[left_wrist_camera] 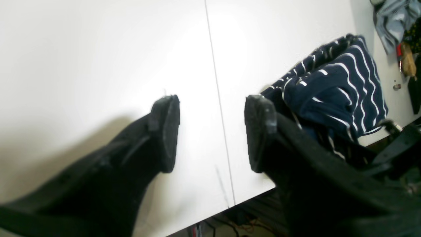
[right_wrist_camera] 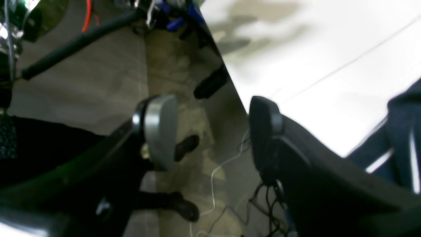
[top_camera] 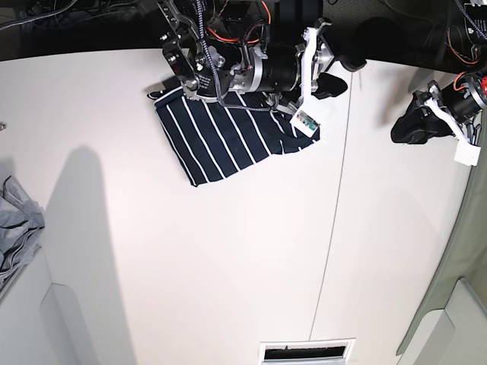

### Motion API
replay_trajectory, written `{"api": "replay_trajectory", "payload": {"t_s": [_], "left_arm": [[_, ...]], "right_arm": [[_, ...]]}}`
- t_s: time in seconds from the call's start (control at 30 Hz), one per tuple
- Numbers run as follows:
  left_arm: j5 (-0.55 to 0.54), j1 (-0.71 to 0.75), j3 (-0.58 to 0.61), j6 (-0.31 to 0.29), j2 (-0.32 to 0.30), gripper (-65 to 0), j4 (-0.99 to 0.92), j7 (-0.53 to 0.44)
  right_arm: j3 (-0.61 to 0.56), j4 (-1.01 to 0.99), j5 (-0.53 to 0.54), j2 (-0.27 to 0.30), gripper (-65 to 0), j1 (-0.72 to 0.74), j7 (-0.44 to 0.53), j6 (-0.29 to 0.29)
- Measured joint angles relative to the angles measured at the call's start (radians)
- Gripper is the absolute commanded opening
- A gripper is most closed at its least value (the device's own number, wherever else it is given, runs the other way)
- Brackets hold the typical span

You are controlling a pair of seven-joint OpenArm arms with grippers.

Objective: Layout the t-shirt on the table in an organized manner, then fold the t-shirt properly
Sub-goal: 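Grasp the folded bundle edges with both grippers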

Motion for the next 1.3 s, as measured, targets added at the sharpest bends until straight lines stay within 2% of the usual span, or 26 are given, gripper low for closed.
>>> {"api": "replay_trajectory", "payload": {"t_s": [0.07,0.1,0.13,0.17,0.33,0.47,0.53,0.6,0.73,0.87,1.0,1.07,1.13,1.3], "left_arm": [[-0.001,0.016,0.000,0.001,0.000,-55.4,0.040,0.016],[-0.008,0.028,0.000,0.002,-0.001,-58.5,0.069,0.023],[-0.013,0.043,0.000,0.003,0.000,-59.9,0.104,0.025],[-0.014,0.059,0.001,0.003,0.000,-60.0,0.148,0.027],[-0.026,0.108,0.000,0.003,-0.007,-60.0,0.380,0.019],[-0.039,0.127,0.025,0.003,-0.006,-60.6,0.447,0.009],[-0.045,0.125,0.071,0.003,-0.007,-65.0,0.454,-0.008],[-0.040,0.119,0.140,0.003,-0.006,-65.0,0.454,-0.026],[0.029,0.104,0.305,0.003,0.050,-65.0,0.454,-0.028],[0.077,0.105,0.470,0.003,0.115,-65.0,0.454,-0.028],[0.229,0.104,0.576,0.003,0.198,-65.0,0.453,-0.035],[0.306,0.104,0.596,0.003,0.236,-65.0,0.439,-0.071],[0.336,0.104,0.604,0.003,0.256,-65.0,0.411,-0.086],[0.366,0.104,0.603,0.003,0.258,-65.0,0.324,-0.093]], "right_arm": [[0.009,0.003,-0.006,0.000,-49.1,0.026,0.010,-0.002],[0.023,0.007,-0.022,-0.002,-56.4,0.039,0.018,-0.003],[0.042,0.008,-0.044,-0.003,-63.2,0.054,0.020,-0.003],[0.064,0.008,-0.071,-0.003,-65.0,0.071,0.025,-0.003],[0.230,0.008,-0.145,-0.003,-65.0,0.152,0.055,-0.015],[0.375,0.005,-0.177,-0.003,-65.0,0.197,0.084,-0.037],[0.443,-0.010,-0.194,-0.003,-65.0,0.216,0.086,-0.040],[0.501,-0.041,-0.202,-0.002,-65.0,0.241,0.100,-0.041],[0.589,-0.178,-0.203,0.006,-65.0,0.299,0.153,-0.045],[0.602,-0.335,-0.201,0.005,-65.0,0.339,0.201,-0.046],[0.597,-0.427,-0.202,-0.003,-65.0,0.348,0.210,-0.044],[0.596,-0.452,-0.203,-0.003,-65.0,0.348,0.225,-0.041],[0.598,-0.459,-0.204,0.000,-65.0,0.347,0.227,-0.041],[0.598,-0.460,-0.204,0.000,-65.0,0.347,0.231,-0.041]]}}
